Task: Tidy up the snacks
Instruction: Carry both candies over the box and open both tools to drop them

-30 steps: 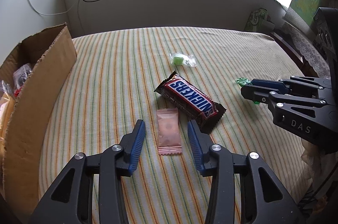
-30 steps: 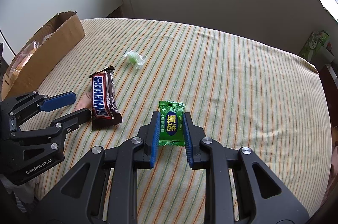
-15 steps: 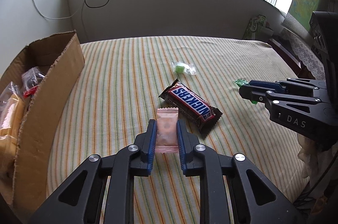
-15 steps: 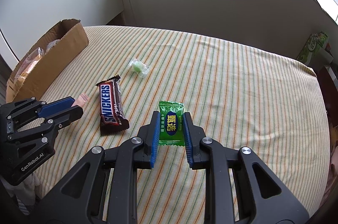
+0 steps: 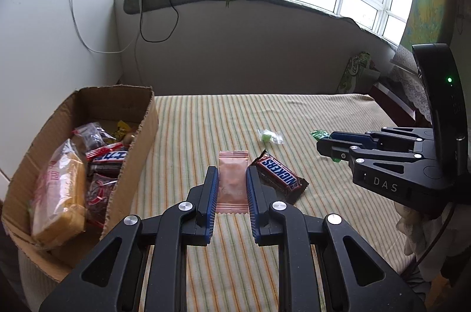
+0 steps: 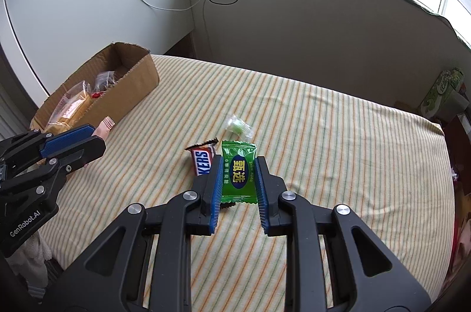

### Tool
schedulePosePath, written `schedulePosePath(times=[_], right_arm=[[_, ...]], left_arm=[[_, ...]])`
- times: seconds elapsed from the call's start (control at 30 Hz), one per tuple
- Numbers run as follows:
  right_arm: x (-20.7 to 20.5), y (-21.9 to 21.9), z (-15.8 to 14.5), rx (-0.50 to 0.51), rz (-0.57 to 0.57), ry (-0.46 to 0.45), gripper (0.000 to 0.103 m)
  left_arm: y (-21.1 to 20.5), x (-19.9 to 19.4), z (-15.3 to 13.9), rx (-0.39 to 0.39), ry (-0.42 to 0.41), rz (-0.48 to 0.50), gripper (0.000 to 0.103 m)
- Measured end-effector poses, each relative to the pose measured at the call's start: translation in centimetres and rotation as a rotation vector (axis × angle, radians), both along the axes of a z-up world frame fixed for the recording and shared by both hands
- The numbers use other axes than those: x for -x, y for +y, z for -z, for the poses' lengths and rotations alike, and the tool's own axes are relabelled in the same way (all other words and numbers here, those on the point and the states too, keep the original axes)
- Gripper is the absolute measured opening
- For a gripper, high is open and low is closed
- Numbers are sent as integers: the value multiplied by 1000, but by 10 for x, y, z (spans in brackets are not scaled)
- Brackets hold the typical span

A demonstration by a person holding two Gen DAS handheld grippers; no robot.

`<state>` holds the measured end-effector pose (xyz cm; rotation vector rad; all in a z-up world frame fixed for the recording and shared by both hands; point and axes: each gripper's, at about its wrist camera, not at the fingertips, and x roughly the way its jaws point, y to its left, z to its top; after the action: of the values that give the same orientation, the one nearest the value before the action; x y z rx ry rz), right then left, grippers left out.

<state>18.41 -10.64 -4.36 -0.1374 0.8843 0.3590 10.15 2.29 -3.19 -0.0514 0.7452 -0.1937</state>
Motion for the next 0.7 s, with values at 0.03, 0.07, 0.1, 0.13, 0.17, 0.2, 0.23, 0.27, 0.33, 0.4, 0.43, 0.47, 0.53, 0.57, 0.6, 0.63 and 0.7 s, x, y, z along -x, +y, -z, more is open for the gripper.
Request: schedulePosePath(times=[0.03, 0.07, 0.1, 0.13, 0.17, 0.2, 0.23, 0.27, 0.33, 0.4, 0.43, 0.47, 0.53, 0.57, 0.6, 0.63, 0.7], right_arm=[[1, 6, -3, -1, -8, -4, 22], [1, 11, -5, -1, -15, -8, 22], [2, 16, -8, -1, -23, -12, 22], [2, 22, -10, -2, -31, -17, 22], [2, 28, -13, -3, -40, -20, 22], [2, 34, -15, -6, -47, -23, 22], [1, 39, -18, -9, -55, -27, 22], [1, 45, -20, -12, -62, -30, 22], [-2, 57, -25, -18, -79, -31, 22], [-4, 70, -29, -20, -97, -38, 22], [-6, 77, -32, -20, -105, -42, 22], [-7, 83, -34, -22, -115, -45, 22], [-10, 97, -37, -25, -130, -50, 22], [-12, 104, -38, -27, -138, -50, 22], [-14, 111, -39, -31, -146, -49, 22], [-17, 118, -39, -35, -154, -47, 22], [-22, 132, -40, -42, -171, -42, 22]], left_arm=[[4, 1, -3, 4, -6, -7, 18], [8, 3, -5, 6, -12, -14, 17], [12, 4, -6, 9, -17, -19, 18], [17, 5, -8, 13, -21, -25, 18], [21, 6, -10, 14, -26, -30, 18], [25, 8, -11, 15, -30, -35, 18], [28, 8, -12, 16, -35, -43, 18], [32, 9, -13, 19, -41, -50, 18], [43, 13, -15, 26, -50, -65, 17], [54, 15, -17, 31, -59, -83, 18], [60, 17, -17, 34, -62, -92, 18], [67, 17, -18, 36, -64, -103, 17], [80, 19, -18, 42, -68, -127, 17], [86, 19, -18, 42, -69, -137, 17], [93, 19, -18, 42, -71, -147, 17], [98, 19, -19, 44, -73, -156, 17], [110, 19, -19, 44, -77, -173, 17]])
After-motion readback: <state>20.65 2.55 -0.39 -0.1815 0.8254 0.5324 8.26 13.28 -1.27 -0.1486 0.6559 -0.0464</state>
